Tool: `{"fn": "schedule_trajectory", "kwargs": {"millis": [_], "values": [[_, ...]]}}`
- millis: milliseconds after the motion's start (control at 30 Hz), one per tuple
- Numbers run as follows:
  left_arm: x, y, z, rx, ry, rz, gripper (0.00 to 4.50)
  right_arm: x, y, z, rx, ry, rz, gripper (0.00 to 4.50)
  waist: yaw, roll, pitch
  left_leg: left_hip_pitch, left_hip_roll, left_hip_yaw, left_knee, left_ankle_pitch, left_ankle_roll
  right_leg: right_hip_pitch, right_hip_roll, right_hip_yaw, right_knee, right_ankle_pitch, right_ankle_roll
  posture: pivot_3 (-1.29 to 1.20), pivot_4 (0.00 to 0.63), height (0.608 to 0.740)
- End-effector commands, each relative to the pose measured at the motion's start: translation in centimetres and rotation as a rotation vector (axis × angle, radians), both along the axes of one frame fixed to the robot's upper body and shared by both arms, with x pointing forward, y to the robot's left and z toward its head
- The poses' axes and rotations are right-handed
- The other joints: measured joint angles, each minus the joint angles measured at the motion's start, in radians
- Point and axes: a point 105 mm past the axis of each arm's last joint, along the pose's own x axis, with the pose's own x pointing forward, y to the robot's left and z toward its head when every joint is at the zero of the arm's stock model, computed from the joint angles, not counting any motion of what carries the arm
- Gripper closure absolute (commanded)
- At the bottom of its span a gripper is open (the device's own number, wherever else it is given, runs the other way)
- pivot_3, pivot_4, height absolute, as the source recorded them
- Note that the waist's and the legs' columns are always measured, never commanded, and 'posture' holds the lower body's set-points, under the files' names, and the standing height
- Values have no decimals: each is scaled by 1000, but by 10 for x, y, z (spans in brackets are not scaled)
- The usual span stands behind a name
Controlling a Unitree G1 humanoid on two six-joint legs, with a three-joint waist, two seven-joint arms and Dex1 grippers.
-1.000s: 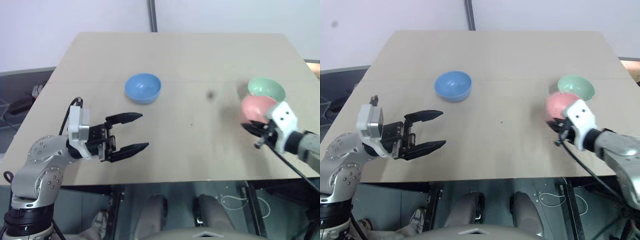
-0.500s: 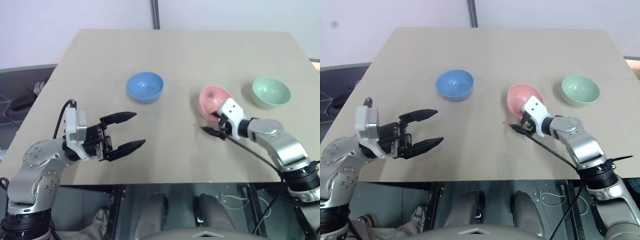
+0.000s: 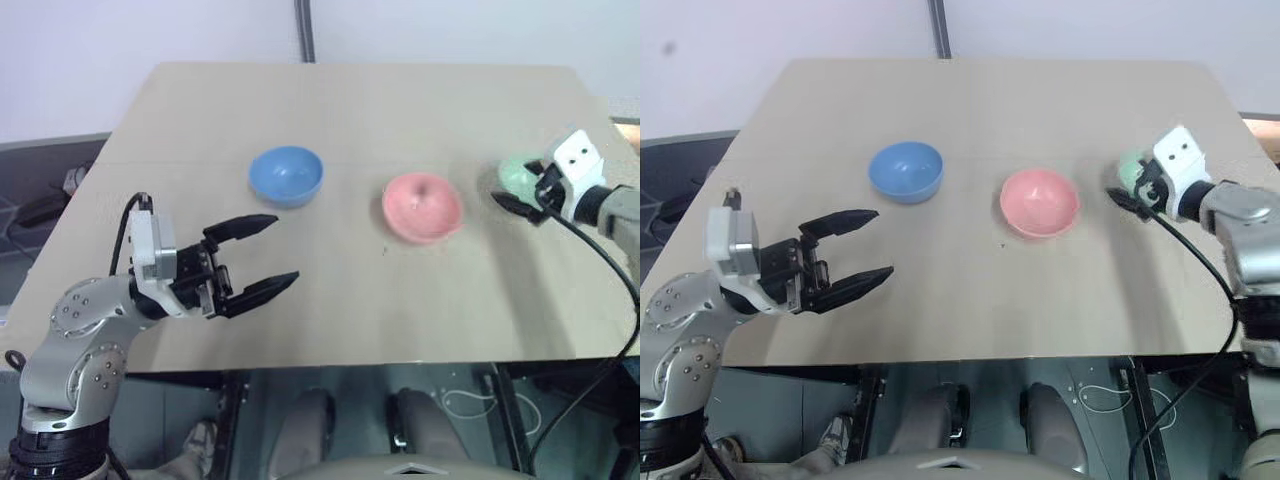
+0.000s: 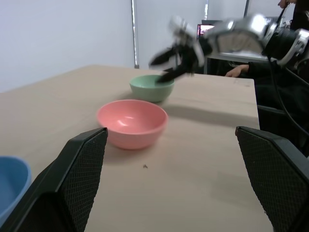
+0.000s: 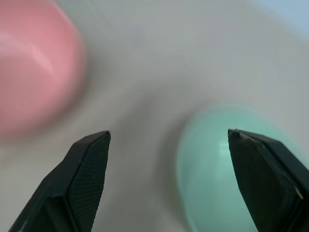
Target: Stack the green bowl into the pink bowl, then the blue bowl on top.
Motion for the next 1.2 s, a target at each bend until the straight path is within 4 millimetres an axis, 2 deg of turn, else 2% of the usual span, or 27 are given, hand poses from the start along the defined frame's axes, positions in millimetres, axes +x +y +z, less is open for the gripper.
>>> {"fn": "schedule_trajectory", "kwargs": {"millis": [33,133,167,200,233,300,400,533,600,700,800,900,967,1033,1067,1100,1133,1200], "values": [[-8,-2,7,7,-34,-8,0,18,-15,2,-48,-43,-41,305,-3,1,1,-1,0,0,0,0,0,-1,0,0,0,0,0,0,150,740],[-12,-3,9,1,-30,-2,0,27,-26,0,-50,-54,-90,1090,-12,1,1,-4,0,2,0,0,-1,-5,0,1,0,0,0,0,150,740],[-14,-4,10,1,-30,-1,0,28,-27,1,-48,-61,-93,1594,-12,1,1,-6,0,2,0,1,-1,-6,0,1,-1,0,0,0,150,740],[-15,-4,10,0,-30,2,0,29,-28,2,-56,-69,-92,1691,-13,1,1,-6,0,2,0,1,-1,-7,0,2,-1,0,0,0,150,740],[-17,-4,10,0,-28,5,0,30,-28,4,-65,-79,-91,2373,-13,1,1,-7,0,2,0,1,-1,-7,0,2,-1,0,0,0,150,740],[-18,-4,9,0,-23,10,0,31,-26,7,-70,-94,-81,2856,-13,1,1,-9,0,2,0,1,-1,-9,0,2,-1,0,0,0,150,740],[-19,-5,8,-2,-16,14,0,32,-20,10,-84,-110,-48,4439,-12,1,1,-10,0,0,0,0,-1,-9,0,3,-1,0,0,0,150,740],[-16,-6,7,-11,-14,21,0,30,-10,25,-103,-169,1,4439,-13,1,1,-10,0,0,0,0,-1,-9,0,3,1,0,0,0,150,740],[-14,-4,5,-14,-9,25,0,26,8,40,-82,-234,71,4439,-13,2,1,-10,0,0,0,0,-1,-9,0,2,1,0,0,0,150,740],[-5,1,2,-16,-1,83,0,4,58,59,11,-262,268,4439,-14,2,1,-10,1,0,0,0,-1,-9,0,2,1,0,0,0,150,740],[13,12,-1,-16,-1,219,0,-23,113,66,85,-265,428,4439,-14,2,1,-10,1,-2,0,0,0,-10,1,2,1,0,0,0,150,740],[23,16,-2,-8,-14,295,0,-42,153,57,112,-221,538,4439,-10,2,1,-11,2,-4,1,0,0,-10,1,0,1,0,0,0,150,740],[26,16,0,-1,-31,306,0,-46,166,48,128,-164,575,4439,-4,1,1,-12,1,-5,2,0,0,-10,0,-1,1,0,0,0,150,740],[27,16,2,4,-40,308,0,-43,167,32,69,-123,581,3592,7,1,0,-12,0,-5,3,0,0,-9,-1,-1,1,0,0,0,150,740],[28,15,3,4,-45,310,0,-37,165,29,69,-118,548,3295,12,1,0,-12,-1,-5,3,0,0,-9,-2,-2,1,1,0,0,150,740],[29,15,5,3,-52,313,0,-34,162,26,55,-114,529,2728,15,1,0,-13,-1,-5,3,0,0,-9,-3,-2,1,1,0,0,150,740],[29,15,7,2,-61,319,0,-31,158,24,23,-120,512,2346,15,1,0,-13,-2,-6,3,0,-1,-10,-3,-3,0,1,0,0,150,740],[34,17,11,16,-87,371,0,-33,152,25,-4,-122,505,1479,16,1,0,-14,-2,-6,4,1,-1,-10,-3,-3,0,1,0,0,150,740]]}}
